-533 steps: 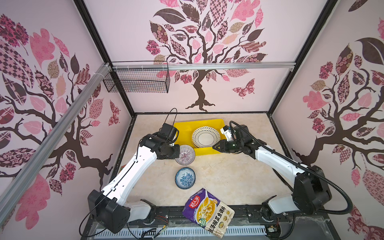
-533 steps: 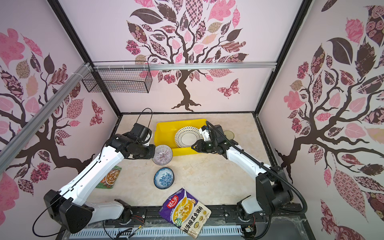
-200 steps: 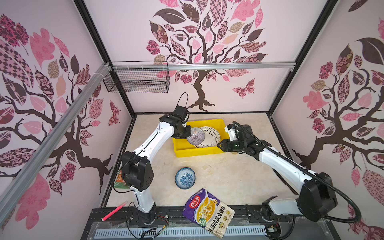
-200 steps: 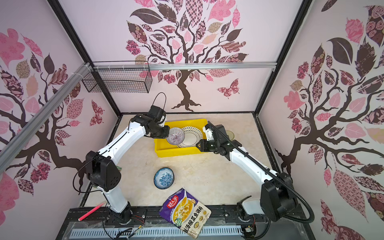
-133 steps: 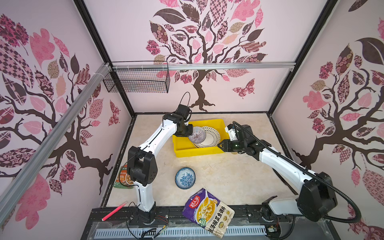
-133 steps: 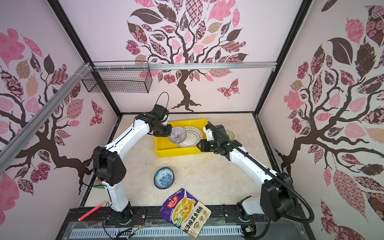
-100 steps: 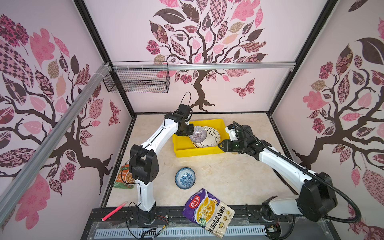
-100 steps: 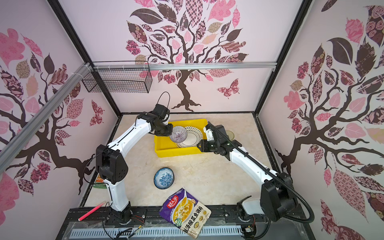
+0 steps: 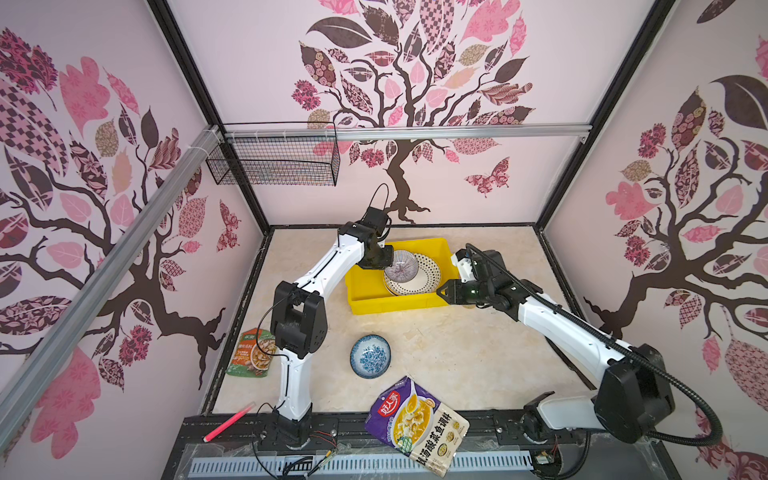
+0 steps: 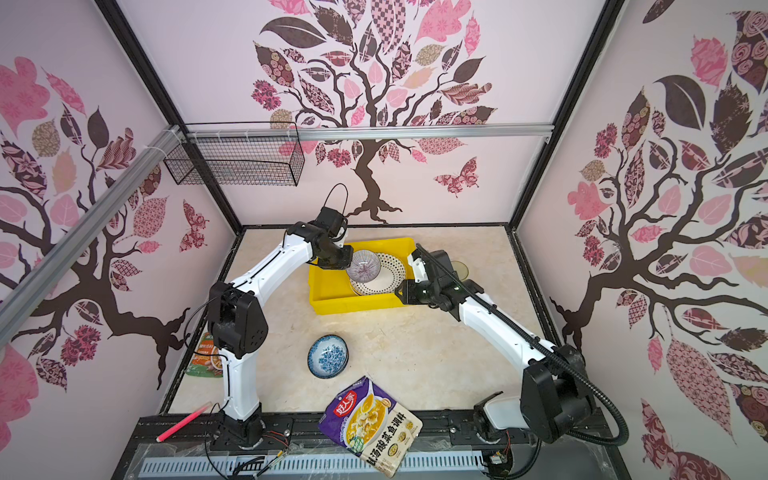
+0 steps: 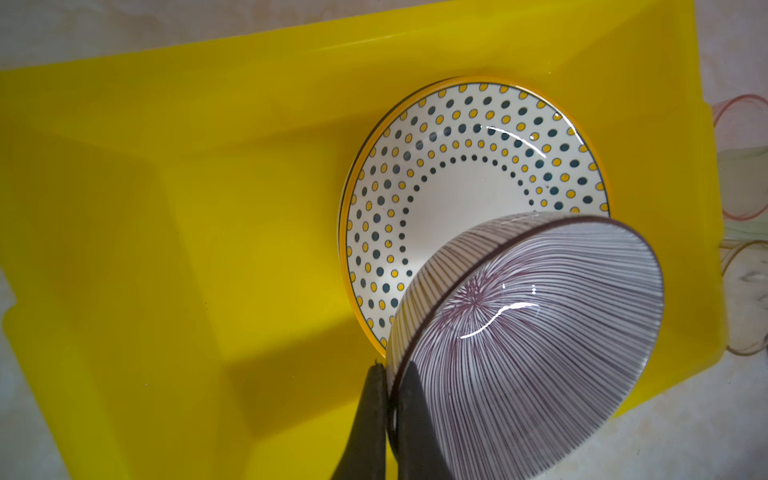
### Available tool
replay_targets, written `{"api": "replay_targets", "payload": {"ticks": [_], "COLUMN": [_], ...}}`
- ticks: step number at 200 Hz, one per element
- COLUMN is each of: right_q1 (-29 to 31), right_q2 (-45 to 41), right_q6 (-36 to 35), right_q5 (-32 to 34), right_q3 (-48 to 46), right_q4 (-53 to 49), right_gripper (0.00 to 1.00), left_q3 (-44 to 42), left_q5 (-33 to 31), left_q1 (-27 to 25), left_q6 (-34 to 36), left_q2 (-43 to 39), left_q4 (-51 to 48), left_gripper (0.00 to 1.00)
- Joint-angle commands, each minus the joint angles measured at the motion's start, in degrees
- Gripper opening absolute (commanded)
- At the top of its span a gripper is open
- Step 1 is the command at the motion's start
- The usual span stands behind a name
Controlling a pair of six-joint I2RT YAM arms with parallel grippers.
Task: Place the mixed dishes into the plastic bin
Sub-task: 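Lower the purple-striped bowl onto the dotted plate in the bin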
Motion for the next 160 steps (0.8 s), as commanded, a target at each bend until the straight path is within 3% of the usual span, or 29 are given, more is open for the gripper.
{"api": "replay_targets", "payload": {"ticks": [1,160], "right_q1": [0.3,0.3], "right_q2": [-1.4,-2.4], "right_q6": [0.4,0.2], "right_q5": [0.2,0.0], "right_q3": [1.7,0.3], "right_q4": [-0.7,-0.2], "right_gripper": [0.37,0.37], "left_q3": [4.5,10.5], "left_q5": [1.0,0.7], "left_q1": [-0.4,-2.4], "left_q6": [-0.4,-1.9], "left_q2": [1.2,10.2], "left_q4": [2.1,4.4], "left_gripper": [0.0,0.0]}}
